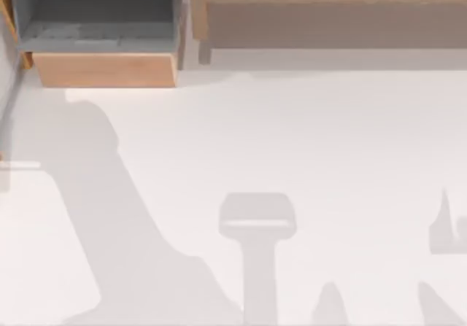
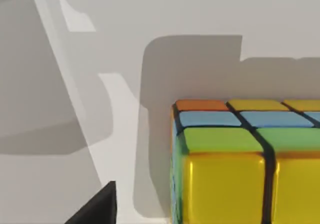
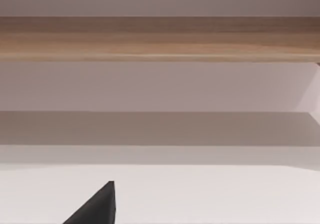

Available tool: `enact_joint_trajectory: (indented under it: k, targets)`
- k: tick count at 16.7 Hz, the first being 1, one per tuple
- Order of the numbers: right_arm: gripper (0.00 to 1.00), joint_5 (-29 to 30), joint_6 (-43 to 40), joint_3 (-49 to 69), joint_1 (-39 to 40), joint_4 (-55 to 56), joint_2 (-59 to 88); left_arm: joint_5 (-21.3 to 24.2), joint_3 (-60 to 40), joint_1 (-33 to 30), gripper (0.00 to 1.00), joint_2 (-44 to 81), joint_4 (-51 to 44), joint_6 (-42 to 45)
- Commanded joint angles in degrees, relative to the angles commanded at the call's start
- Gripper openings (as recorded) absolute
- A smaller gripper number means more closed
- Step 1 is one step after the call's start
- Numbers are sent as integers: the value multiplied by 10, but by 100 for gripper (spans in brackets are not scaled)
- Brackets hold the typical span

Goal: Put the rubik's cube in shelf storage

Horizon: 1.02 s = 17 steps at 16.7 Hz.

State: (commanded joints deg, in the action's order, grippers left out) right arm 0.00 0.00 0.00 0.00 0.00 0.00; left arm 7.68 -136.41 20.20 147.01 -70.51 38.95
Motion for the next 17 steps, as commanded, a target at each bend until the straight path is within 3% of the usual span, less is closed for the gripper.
enact_joint_trajectory:
  k: [12, 17]
  targets:
    - [100, 0, 0, 0, 0, 0, 0, 0, 0, 0, 2, 0, 0, 0]
    - [100, 0, 0, 0, 0, 0, 0, 0, 0, 0, 0, 0, 0, 0]
